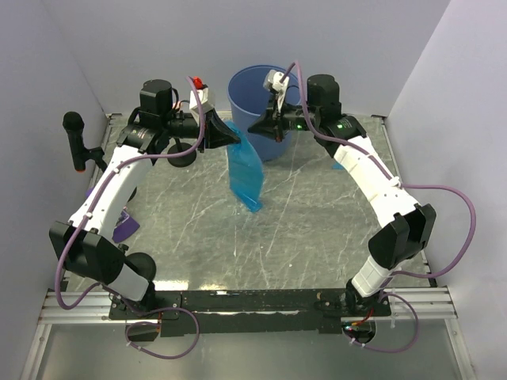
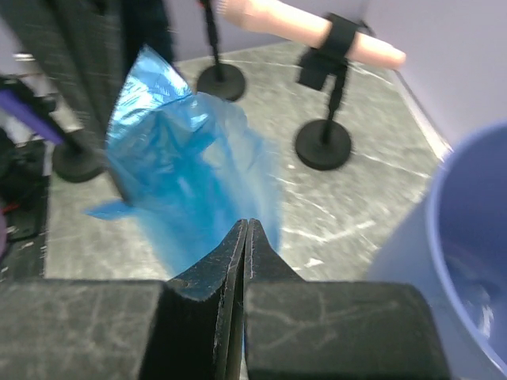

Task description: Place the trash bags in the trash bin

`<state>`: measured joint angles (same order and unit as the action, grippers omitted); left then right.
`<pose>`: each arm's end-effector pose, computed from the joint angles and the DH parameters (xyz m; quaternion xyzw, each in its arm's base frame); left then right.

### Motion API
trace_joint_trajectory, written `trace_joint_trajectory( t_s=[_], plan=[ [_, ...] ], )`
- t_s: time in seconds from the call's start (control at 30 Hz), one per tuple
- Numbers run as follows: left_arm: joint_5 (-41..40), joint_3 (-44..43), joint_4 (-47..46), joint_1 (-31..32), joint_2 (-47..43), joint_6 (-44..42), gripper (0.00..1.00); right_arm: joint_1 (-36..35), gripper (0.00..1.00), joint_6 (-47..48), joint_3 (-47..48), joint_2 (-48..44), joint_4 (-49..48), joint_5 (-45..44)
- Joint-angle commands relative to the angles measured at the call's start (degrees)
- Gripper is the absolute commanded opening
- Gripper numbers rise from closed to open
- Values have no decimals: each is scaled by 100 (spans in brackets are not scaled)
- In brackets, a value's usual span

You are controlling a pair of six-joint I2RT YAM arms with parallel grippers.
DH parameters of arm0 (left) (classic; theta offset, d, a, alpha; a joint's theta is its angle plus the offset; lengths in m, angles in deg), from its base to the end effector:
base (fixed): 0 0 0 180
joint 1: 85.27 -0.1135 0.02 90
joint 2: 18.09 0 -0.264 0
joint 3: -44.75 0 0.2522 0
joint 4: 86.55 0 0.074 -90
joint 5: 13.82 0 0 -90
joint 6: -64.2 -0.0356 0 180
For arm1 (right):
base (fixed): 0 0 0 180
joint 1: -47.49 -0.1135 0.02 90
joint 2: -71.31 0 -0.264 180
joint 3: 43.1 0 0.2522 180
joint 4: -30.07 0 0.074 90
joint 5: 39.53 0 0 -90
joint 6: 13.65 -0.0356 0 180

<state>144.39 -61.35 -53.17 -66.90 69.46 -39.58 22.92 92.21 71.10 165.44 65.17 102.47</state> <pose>0.3048 -0.1360 0.4352 0.5103 0.5358 -0.4642 0.4868 0.3235 0.1788 0.4385 -0.4968 0.5771 0.3884 0.5190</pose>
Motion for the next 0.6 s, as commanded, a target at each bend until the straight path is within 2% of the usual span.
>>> trace_joint_trajectory(
  t_s=[0.0, 0.07, 0.13, 0.17, 0.2, 0.27, 0.4, 0.57],
  plan=[
    [211, -224, -72, 0, -27, 24, 1, 102, 0, -74, -16, -70, -210, -454],
    [211, -206, -98, -9, -27, 51, 0, 129, 0, -109, -60, -87, -253, -621],
    [176, -189, -116, -9, -36, 69, 1, 199, 1, -170, -121, -175, -393, -186],
    [176, -188, -107, -9, -27, 60, 1, 243, 20, -145, -113, -201, -446, 314],
    [176, -188, -98, -18, -27, 60, 1, 252, 31, -66, -78, -219, -456, 710],
    [158, -180, -98, -18, -10, 69, 1, 234, 43, -100, -86, -281, -534, 1134],
    [193, -162, -291, -18, 17, 200, 0, 147, 50, -66, -113, -307, -527, 1365],
    [246, -162, -371, -18, 25, 244, 1, 41, 53, -4, -95, -202, -438, 1250]
  ],
)
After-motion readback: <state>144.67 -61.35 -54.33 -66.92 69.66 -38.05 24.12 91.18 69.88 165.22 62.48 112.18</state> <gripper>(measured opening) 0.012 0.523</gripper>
